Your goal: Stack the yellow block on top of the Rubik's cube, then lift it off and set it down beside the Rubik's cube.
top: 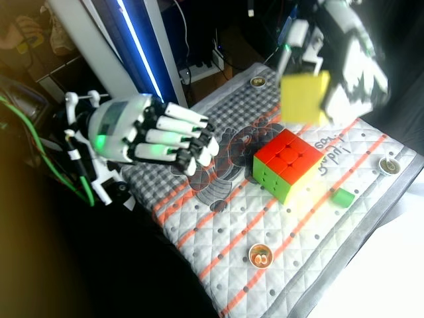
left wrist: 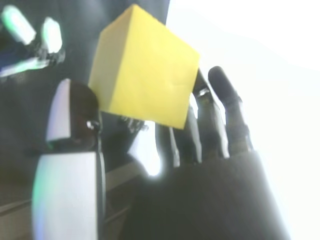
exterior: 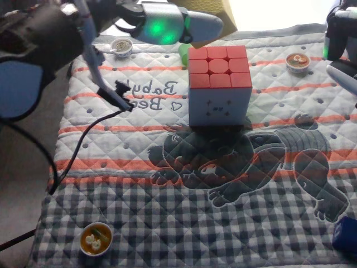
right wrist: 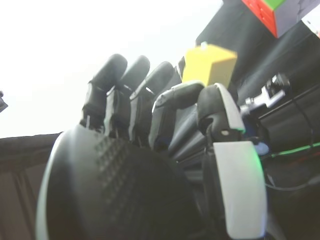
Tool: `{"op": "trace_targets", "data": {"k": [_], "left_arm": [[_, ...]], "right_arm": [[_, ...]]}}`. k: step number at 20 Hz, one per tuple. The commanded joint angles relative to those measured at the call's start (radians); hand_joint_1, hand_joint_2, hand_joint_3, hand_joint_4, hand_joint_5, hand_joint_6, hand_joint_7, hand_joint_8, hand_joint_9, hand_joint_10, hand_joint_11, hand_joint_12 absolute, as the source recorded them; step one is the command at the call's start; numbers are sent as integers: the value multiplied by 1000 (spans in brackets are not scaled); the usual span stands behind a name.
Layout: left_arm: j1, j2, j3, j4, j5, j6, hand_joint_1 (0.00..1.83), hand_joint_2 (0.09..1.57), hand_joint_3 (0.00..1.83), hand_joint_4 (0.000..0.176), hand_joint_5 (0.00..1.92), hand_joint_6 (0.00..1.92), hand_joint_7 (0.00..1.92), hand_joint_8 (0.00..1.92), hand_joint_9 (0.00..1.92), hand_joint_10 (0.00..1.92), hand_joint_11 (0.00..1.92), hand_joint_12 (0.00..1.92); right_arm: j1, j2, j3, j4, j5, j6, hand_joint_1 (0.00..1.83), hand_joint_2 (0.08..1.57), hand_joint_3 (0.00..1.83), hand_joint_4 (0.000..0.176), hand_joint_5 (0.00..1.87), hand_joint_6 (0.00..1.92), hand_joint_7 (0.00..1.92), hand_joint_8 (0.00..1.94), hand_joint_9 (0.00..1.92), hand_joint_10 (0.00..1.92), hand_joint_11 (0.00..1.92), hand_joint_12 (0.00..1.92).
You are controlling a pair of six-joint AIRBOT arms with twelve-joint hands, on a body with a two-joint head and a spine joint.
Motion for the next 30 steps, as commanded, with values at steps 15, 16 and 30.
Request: {"op": "trace_targets", "data": {"k": [15, 16, 30], "left_arm": [[-11, -105, 103, -19, -70, -9, 1058, 1212, 0, 0, 799, 1276, 609, 224, 206, 780, 0, 1541], [-11, -106, 103, -17, -74, -9, 1004, 1234, 0, 0, 754, 1331, 522, 202, 136, 821, 0, 1563], [0, -122, 130, -28, -100, -10, 668, 873, 0, 176, 194, 0, 279, 46, 1, 682, 0, 1453]], "right_arm": [[14, -7, 11, -9, 120, 4, 960, 1305, 0, 0, 652, 1506, 492, 1227, 235, 1473, 0, 1921], [14, -7, 11, -9, 120, 4, 967, 1307, 0, 0, 647, 1510, 491, 1217, 250, 1456, 3, 1921], [18, -8, 14, -11, 116, 4, 975, 1322, 1, 0, 620, 1545, 480, 1231, 271, 1460, 29, 1921]]}}
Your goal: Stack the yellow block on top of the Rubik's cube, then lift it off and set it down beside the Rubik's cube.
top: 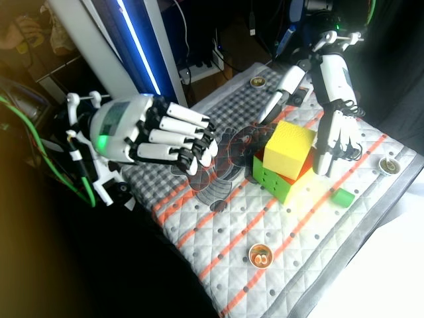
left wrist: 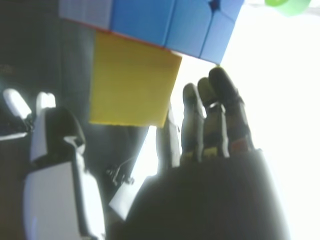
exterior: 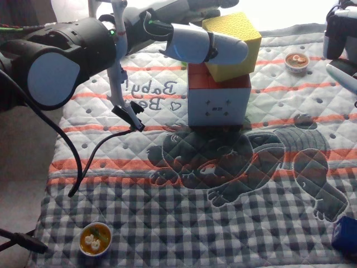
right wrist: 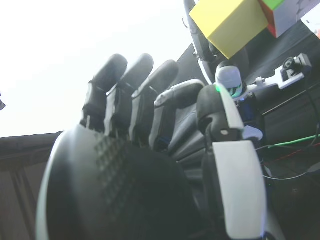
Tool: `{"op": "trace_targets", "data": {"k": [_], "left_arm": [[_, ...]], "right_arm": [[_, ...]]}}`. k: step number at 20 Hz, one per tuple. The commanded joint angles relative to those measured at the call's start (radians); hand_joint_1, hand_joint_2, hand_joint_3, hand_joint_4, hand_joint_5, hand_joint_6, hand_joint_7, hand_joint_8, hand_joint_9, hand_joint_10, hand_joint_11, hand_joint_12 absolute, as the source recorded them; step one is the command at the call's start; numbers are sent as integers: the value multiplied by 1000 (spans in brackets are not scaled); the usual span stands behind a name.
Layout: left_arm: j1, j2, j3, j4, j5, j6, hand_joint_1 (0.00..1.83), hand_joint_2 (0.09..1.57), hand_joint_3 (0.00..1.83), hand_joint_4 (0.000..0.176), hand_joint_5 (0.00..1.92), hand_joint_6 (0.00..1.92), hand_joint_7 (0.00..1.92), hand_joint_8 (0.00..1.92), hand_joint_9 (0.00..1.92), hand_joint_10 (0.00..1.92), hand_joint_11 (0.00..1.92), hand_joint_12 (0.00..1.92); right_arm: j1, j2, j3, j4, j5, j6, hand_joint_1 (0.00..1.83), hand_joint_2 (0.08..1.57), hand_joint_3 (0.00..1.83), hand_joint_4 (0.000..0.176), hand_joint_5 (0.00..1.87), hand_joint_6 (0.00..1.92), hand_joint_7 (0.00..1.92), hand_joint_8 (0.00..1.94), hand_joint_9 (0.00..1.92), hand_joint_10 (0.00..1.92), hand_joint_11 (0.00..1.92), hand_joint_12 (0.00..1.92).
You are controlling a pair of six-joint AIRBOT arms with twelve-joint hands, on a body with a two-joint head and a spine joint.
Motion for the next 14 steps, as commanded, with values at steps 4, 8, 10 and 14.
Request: {"op": "trace_targets", "data": {"k": [4, 8, 10, 14], "left_arm": [[13, 16, -13, -29, 179, -7, 655, 917, 10, 176, 7, 0, 173, 1, 1, 443, 0, 1326], [31, 139, -123, -61, 339, -10, 548, 899, 0, 162, 0, 0, 3, 0, 0, 233, 0, 1526], [36, 184, -168, -55, 409, -12, 549, 849, 0, 173, 0, 0, 146, 17, 1, 290, 0, 1208], [103, 262, -228, 23, 596, -206, 246, 918, 22, 176, 0, 0, 138, 4, 96, 221, 0, 1107]], "right_arm": [[15, -1, 5, -12, 120, 4, 840, 1271, 0, 0, 474, 1320, 388, 1153, 201, 1405, 6, 1921], [16, -1, 8, -7, 114, 4, 755, 1264, 0, 0, 257, 1047, 266, 1038, 179, 1114, 0, 1661], [20, -1, 13, -3, 107, 4, 755, 1235, 0, 0, 204, 1000, 257, 989, 180, 1041, 0, 1555], [88, -8, 37, -19, 36, 6, 478, 927, 0, 0, 84, 302, 271, 167, 147, 557, 0, 1270]]}}
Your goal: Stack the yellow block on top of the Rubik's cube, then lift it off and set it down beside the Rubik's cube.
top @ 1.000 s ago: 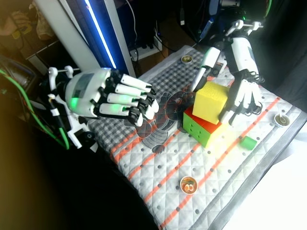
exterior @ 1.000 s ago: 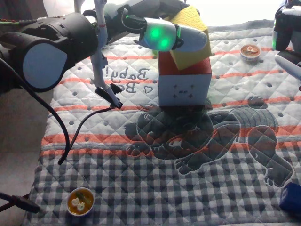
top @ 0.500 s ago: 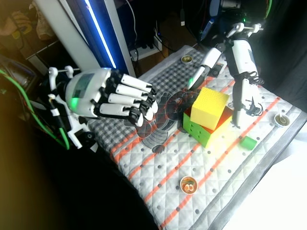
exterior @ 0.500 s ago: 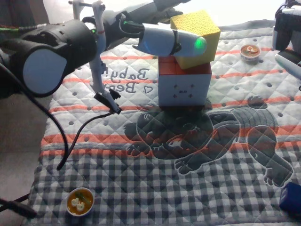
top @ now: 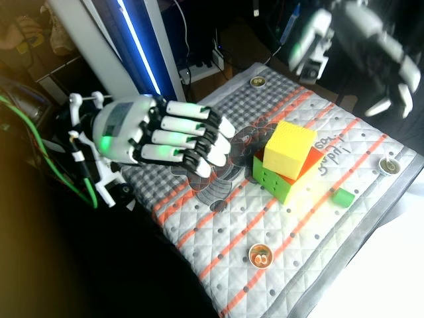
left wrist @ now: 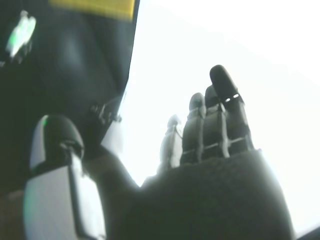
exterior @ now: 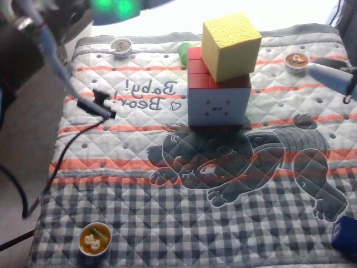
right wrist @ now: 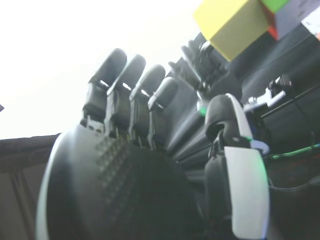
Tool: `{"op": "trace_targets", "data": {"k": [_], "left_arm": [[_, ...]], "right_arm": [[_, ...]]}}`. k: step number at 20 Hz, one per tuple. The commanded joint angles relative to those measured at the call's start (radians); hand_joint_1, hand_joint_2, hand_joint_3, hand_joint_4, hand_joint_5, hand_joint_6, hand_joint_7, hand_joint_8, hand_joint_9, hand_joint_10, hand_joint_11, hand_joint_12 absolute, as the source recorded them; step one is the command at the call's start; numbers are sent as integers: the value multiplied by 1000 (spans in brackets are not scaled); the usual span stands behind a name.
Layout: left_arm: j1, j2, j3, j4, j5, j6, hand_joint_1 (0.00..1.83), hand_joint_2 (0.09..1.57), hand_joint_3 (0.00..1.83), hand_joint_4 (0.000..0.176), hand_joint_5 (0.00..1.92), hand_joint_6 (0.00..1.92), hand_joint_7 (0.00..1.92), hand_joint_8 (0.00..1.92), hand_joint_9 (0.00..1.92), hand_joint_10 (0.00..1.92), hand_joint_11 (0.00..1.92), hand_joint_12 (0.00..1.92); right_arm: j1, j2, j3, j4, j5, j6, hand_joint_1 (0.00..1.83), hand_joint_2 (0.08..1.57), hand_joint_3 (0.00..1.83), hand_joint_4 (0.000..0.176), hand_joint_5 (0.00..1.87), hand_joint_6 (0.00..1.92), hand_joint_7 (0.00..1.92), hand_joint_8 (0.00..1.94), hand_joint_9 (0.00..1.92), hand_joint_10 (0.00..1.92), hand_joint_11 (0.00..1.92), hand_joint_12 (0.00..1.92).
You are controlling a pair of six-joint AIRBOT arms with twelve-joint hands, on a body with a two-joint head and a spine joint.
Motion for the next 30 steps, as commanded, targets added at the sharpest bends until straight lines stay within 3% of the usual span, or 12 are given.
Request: {"op": "trace_targets", "data": {"k": [1, 2, 3, 4, 10, 11, 16, 17, 19, 26, 28, 30], "left_arm": [[1, 14, -3, 15, 184, -24, 231, 975, 29, 176, 0, 0, 144, 3, 106, 181, 0, 1129], [28, 29, -20, 13, 230, -41, 231, 975, 29, 176, 0, 0, 144, 3, 106, 181, 0, 1129], [51, 41, -38, 7, 270, -46, 160, 1045, 15, 176, 18, 2, 244, 13, 205, 156, 0, 1423], [75, 53, -59, 1, 315, -46, 189, 1024, 2, 153, 26, 4, 258, 12, 206, 150, 0, 1466], [209, 100, -137, -77, 496, -47, 235, 1139, 6, 99, 202, 24, 380, 25, 298, 252, 0, 1428], [218, 99, -139, -86, 501, -48, 273, 1168, 0, 79, 224, 12, 386, 12, 264, 323, 0, 1470], [257, 93, -139, -109, 530, -86, 338, 1172, 0, 57, 255, 5, 482, 33, 122, 853, 0, 1652], [260, 92, -140, -109, 531, -91, 365, 1169, 0, 46, 279, 12, 509, 51, 119, 924, 0, 1677], [260, 88, -140, -109, 532, -91, 379, 1163, 1, 32, 291, 11, 507, 63, 96, 1013, 0, 1724], [266, 88, -146, -106, 543, -93, 563, 1208, 0, 6, 323, 18, 503, 103, 123, 1104, 28, 1745], [268, 88, -148, -106, 549, -94, 592, 1193, 0, 2, 318, 14, 482, 121, 126, 1052, 24, 1695], [270, 89, -150, -106, 552, -95, 643, 1189, 0, 2, 325, 15, 470, 143, 150, 995, 23, 1649]], "right_arm": [[21, -4, 5, -19, 93, 4, 433, 855, 0, 0, 48, 220, 204, 92, 53, 487, 0, 1158], [49, -12, 18, -27, 69, 4, 433, 855, 0, 0, 48, 220, 204, 92, 53, 487, 0, 1158], [75, -21, 30, -34, 49, 4, 347, 879, 0, 0, 52, 159, 166, 38, 26, 452, 0, 1122], [101, -29, 40, -40, 27, 4, 254, 902, 0, 0, 46, 110, 148, 16, 47, 377, 0, 1068], [261, -152, 164, -51, -148, 37, 420, 819, 0, 0, 0, 0, 35, 2, 14, 114, 0, 465], [268, -171, 189, -51, -171, 75, 382, 837, 0, 0, 17, 7, 48, 7, 12, 107, 0, 455], [313, -247, 269, -49, -308, 97, 477, 852, 0, 0, 235, 68, 151, 21, 111, 73, 0, 489], [313, -255, 276, -49, -324, 97, 440, 886, 0, 0, 243, 51, 140, 7, 53, 40, 0, 97], [313, -267, 286, -49, -352, 97, 293, 878, 0, 0, 90, 1, 40, 0, 0, 0, 0, 0], [313, -301, 317, -52, -424, 97, 326, 955, 0, 0, 16, 5, 1, 0, 1, 0, 0, 0], [313, -302, 318, -52, -433, 97, 301, 940, 2, 0, 77, 14, 62, 11, 61, 1, 9, 275], [313, -303, 318, -53, -434, 97, 475, 955, 3, 0, 304, 44, 270, 51, 268, 104, 0, 1146]]}}
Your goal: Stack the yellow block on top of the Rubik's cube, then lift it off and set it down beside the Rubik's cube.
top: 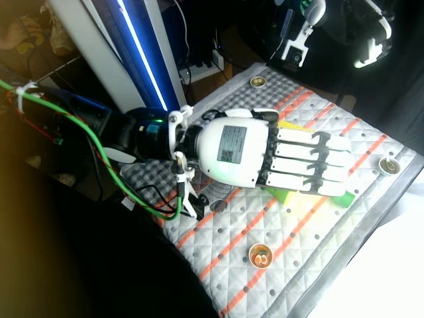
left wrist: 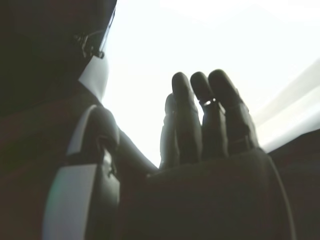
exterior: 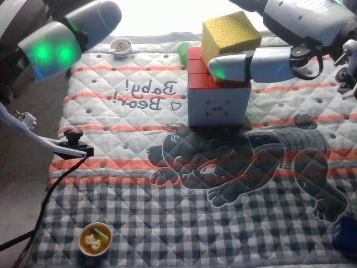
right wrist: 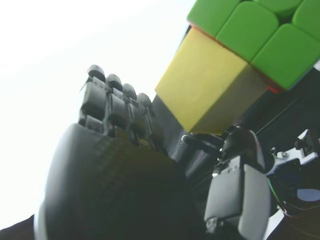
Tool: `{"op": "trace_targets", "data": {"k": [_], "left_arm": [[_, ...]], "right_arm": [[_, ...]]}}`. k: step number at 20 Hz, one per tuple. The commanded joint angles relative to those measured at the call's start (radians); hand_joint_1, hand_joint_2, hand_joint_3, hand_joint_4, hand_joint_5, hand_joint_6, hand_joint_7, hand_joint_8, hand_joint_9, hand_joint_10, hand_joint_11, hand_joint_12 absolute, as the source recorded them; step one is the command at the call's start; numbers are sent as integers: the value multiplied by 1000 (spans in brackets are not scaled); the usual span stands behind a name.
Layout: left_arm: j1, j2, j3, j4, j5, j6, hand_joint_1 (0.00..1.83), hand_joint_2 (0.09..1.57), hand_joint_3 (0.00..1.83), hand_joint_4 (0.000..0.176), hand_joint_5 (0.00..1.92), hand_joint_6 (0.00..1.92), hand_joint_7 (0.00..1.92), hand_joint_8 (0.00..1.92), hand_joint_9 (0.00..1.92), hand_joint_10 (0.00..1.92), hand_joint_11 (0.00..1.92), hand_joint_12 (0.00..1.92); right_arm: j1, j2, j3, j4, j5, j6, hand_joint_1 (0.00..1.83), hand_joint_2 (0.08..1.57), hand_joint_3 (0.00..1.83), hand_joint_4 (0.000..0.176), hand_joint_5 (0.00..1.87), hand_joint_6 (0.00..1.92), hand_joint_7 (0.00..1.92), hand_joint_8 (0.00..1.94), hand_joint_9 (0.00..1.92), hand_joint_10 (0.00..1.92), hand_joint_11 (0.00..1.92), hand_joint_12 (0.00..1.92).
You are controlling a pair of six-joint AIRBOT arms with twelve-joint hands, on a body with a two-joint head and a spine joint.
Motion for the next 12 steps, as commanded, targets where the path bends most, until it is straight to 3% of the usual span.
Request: {"op": "trace_targets", "data": {"k": [1, 2, 4, 5, 6, 7, 8, 9, 10, 12], "left_arm": [[-6, -4, 0, 23, 131, -11, 655, 1198, 1, 0, 333, 16, 482, 160, 173, 978, 52, 1635], [-3, -4, -2, 22, 134, -13, 678, 1221, 9, 0, 338, 18, 494, 173, 187, 978, 60, 1635], [3, -4, -2, 21, 140, -19, 722, 1229, 3, 0, 350, 18, 461, 234, 168, 995, 46, 1631], [6, -4, -2, 20, 145, -23, 764, 1254, 1, 0, 352, 16, 421, 325, 176, 987, 29, 1615], [8, -4, -2, 18, 146, -25, 774, 1264, 0, 0, 354, 15, 381, 413, 175, 987, 32, 1602], [10, -4, -3, 16, 148, -25, 773, 1260, 0, 0, 360, 15, 374, 470, 198, 970, 20, 1591], [12, -3, -4, 13, 151, -25, 789, 1258, 0, 0, 373, 18, 372, 517, 207, 974, 10, 1607], [14, -3, -5, 11, 152, -25, 793, 1268, 1, 0, 372, 14, 359, 587, 210, 988, 34, 1609], [17, -2, -5, 7, 153, -25, 777, 1265, 0, 0, 367, 11, 339, 627, 202, 1001, 31, 1622], [23, -2, -5, 1, 156, -25, 769, 1255, 0, 0, 373, 12, 325, 628, 205, 1000, 76, 1621]], "right_arm": [[14, 0, 3, -6, 117, 3, 563, 1047, 0, 0, 411, 27, 474, 90, 308, 483, 0, 1552], [14, 0, 3, -6, 117, 3, 655, 1104, 3, 0, 434, 17, 597, 121, 313, 834, 30, 1716], [14, 0, 2, -7, 117, 3, 959, 1231, 14, 0, 672, 123, 824, 208, 472, 997, 153, 1712], [14, 0, 2, -7, 117, 3, 1139, 1244, 0, 0, 617, 1178, 870, 1044, 609, 1173, 355, 1769], [14, 0, 2, -7, 117, 3, 1169, 1263, 3, 0, 576, 1420, 837, 1310, 664, 1268, 441, 1784], [14, 0, 2, -7, 117, 3, 1303, 1245, 1, 0, 589, 1380, 771, 1374, 762, 1477, 536, 1764], [14, 0, 3, -7, 117, 3, 1328, 1245, 2, 0, 597, 1376, 754, 1406, 759, 1545, 573, 1764], [14, 0, 3, -6, 117, 3, 1334, 1252, 4, 0, 643, 1303, 752, 1461, 681, 1656, 509, 1890], [16, 0, 5, -6, 117, 3, 1338, 1251, 1, 0, 697, 1219, 754, 1488, 645, 1699, 487, 1915], [25, 0, 5, -5, 118, 3, 1204, 1264, 4, 0, 769, 1101, 677, 1721, 488, 1895, 418, 1921]]}}
